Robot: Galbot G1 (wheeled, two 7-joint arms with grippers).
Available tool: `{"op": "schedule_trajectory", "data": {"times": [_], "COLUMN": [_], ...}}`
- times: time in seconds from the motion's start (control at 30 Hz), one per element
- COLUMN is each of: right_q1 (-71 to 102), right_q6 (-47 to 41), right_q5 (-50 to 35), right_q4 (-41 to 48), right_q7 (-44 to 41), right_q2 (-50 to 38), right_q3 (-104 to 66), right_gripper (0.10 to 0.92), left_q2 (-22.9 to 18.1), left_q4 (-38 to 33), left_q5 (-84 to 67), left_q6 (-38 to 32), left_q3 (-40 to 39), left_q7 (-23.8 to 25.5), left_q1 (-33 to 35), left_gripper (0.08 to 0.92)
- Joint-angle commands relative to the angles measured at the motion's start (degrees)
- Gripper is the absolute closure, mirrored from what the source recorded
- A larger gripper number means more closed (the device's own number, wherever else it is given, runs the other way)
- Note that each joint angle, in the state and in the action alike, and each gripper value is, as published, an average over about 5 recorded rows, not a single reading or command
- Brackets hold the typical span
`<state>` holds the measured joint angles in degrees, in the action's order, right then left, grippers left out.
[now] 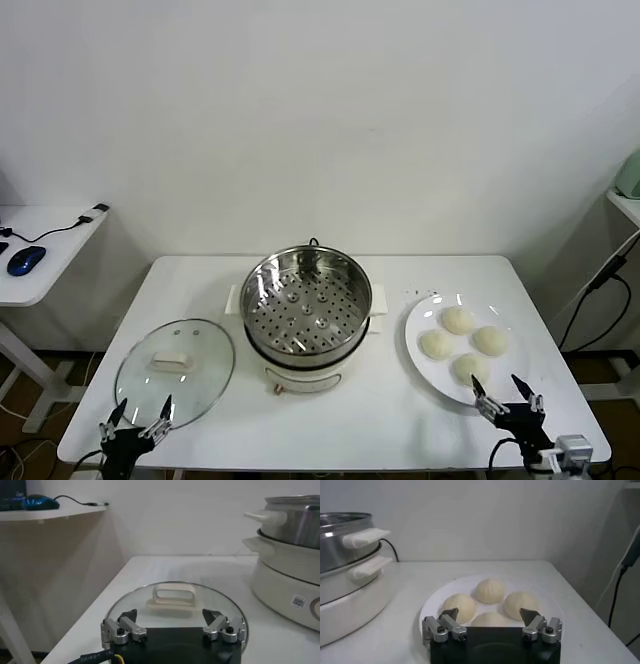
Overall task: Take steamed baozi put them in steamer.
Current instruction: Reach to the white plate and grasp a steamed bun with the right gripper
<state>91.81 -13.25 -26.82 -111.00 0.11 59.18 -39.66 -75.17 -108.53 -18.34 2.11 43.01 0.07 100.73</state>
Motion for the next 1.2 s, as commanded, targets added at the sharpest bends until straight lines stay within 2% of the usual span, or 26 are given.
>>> {"op": "schedule_trajectory", "data": {"times": [0.03,0.13,0.3,0.5,0.67,0.8,0.97,1.2], "right_q1": [-17.69,-24.67,-41.77,-71.50,-100.82,-113.90,-118.48,-113.66], "right_q6": [-7.26,-8.26,-8.78,-5.93,3.70,11.29,14.43,13.91], "right_q5": [5.36,7.94,10.97,11.09,12.64,14.92,16.11,16.52], "right_q4": [5.06,9.30,17.05,27.09,37.35,43.45,50.14,56.36], "right_q7": [-4.36,-8.52,-20.51,-32.98,-52.60,-63.74,-68.69,-67.99], "right_q2": [-9.51,-16.27,-30.45,-37.53,-36.29,-32.93,-27.35,-20.87], "right_q3": [2.74,8.70,27.96,59.24,90.12,103.77,111.69,110.95], "right_gripper": [0.203,0.203,0.203,0.203,0.203,0.203,0.203,0.203], "left_q2": [0.23,0.35,0.54,0.19,-0.01,-0.30,-0.75,-0.56], "left_q4": [0.12,0.20,0.45,0.00,0.57,1.01,1.89,3.70], "left_q5": [0.35,0.43,0.51,0.77,1.27,1.64,2.19,2.50], "left_q6": [0.03,-0.30,-1.14,-1.56,-2.11,-2.14,-2.12,-3.13], "left_q3": [-0.23,-0.43,-0.71,-1.06,-1.16,-1.25,-1.52,-1.56], "left_q7": [-0.02,0.00,-0.02,0.04,0.08,0.15,0.27,0.31], "left_q1": [-0.28,-0.28,0.08,0.61,0.75,0.58,-0.19,-0.57], "left_gripper": [0.177,0.177,0.177,0.177,0.177,0.177,0.177,0.177]}}
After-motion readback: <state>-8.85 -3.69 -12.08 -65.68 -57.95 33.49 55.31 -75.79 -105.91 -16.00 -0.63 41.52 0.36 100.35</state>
